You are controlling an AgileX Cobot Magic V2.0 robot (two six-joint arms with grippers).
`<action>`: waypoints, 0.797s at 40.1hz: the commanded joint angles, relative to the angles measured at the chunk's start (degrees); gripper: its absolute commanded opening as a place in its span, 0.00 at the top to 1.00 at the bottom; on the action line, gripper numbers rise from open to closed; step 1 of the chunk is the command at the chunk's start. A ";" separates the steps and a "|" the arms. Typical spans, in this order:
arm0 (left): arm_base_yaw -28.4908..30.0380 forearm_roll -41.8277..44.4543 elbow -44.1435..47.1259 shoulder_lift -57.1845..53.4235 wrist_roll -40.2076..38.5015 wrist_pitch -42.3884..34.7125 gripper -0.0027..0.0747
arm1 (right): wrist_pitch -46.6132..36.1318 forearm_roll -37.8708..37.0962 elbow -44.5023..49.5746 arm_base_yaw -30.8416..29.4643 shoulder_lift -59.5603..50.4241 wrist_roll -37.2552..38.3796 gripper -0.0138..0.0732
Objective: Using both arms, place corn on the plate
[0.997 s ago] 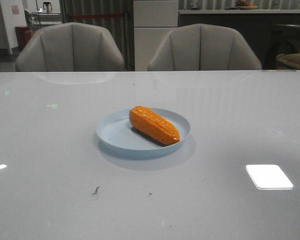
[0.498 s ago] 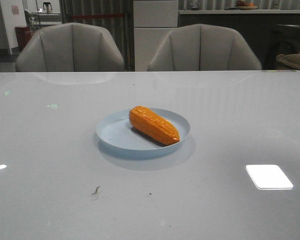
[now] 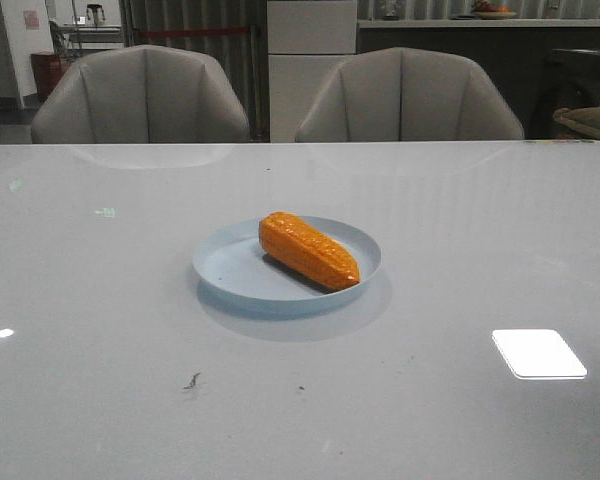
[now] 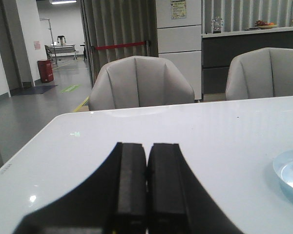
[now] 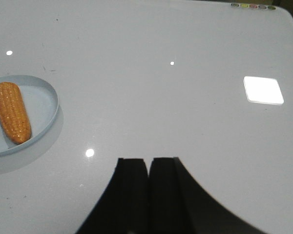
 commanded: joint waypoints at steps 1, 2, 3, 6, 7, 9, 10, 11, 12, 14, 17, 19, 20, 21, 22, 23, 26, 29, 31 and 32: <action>-0.38 -0.15 2.11 -0.55 -0.15 -4.50 0.84 | -9.80 -0.43 4.52 -0.25 -5.81 -0.18 0.81; -0.38 -0.15 2.11 -0.55 -0.15 -4.50 0.84 | -10.86 -0.43 6.00 -0.25 -7.14 -0.18 0.81; -0.38 -0.15 2.11 -0.55 -0.15 -4.50 0.84 | -12.58 -0.43 8.48 -0.25 -9.46 -0.18 0.81; -0.38 -0.15 2.11 -0.55 -0.15 -4.50 0.84 | -16.39 -0.43 15.54 -0.25 -17.11 -0.18 0.81; -0.38 -0.15 2.11 -0.55 -0.15 -4.50 0.84 | -17.18 -0.43 18.09 -0.25 -20.48 -0.18 0.81; -0.38 -0.15 2.11 -0.55 -0.15 -4.50 0.84 | -18.20 -0.43 20.43 -0.25 -23.89 -0.18 0.81; -0.38 -0.15 2.11 -0.55 -0.15 -4.50 0.84 | -18.59 -0.43 21.92 -0.25 -26.14 -0.18 0.81; -0.38 -0.15 2.11 -0.55 -0.15 -4.50 0.84 | -18.75 -0.43 22.96 -0.25 -27.83 -0.18 0.81; -0.38 -0.15 2.11 -0.55 -0.15 -4.50 0.84 | -18.75 -0.43 24.27 -0.18 -30.09 -0.18 0.81; -0.38 -0.15 2.11 -0.55 -0.15 -4.50 0.84 | -18.70 -0.43 26.22 0.04 -33.42 -0.18 0.81; -0.38 -0.15 2.11 -0.55 -0.15 -4.50 0.84 | -15.65 -0.13 26.76 0.96 -34.35 -0.18 0.81; -0.38 -0.15 2.11 -0.55 -0.15 -4.50 0.84 | -14.59 -0.13 26.94 1.88 -33.77 -0.18 0.81; -0.38 -0.15 2.11 -0.55 -0.15 -4.50 0.84 | -14.21 -0.13 27.00 2.37 -33.98 -0.18 0.81; -0.38 -0.15 2.11 -0.55 -0.15 -4.50 0.84 | -13.61 -0.13 27.00 2.54 -34.13 -0.18 0.81; -0.38 -0.15 2.11 -0.55 -0.15 -4.50 0.84 | -13.37 -0.13 27.00 2.63 -34.48 -0.18 0.81; -0.38 -0.15 2.11 -0.55 -0.15 -4.50 0.84 | -12.99 -0.13 27.00 2.71 -34.95 -0.18 0.81; -0.38 -0.15 2.11 -0.55 -0.15 -4.50 0.84 | -12.87 -0.13 27.00 2.71 -34.97 -0.18 0.81; -0.38 -0.15 2.11 -0.55 -0.15 -4.50 0.84 | -12.94 -0.13 27.00 2.71 -34.97 -0.18 0.81; -0.38 -0.15 2.11 -0.55 -0.15 -4.50 0.84 | -12.94 -0.13 27.00 2.71 -34.97 -0.18 0.81; -0.38 -0.15 2.11 -0.55 -0.15 -4.50 0.84 | -12.94 -0.13 27.00 2.71 -34.97 -0.18 0.81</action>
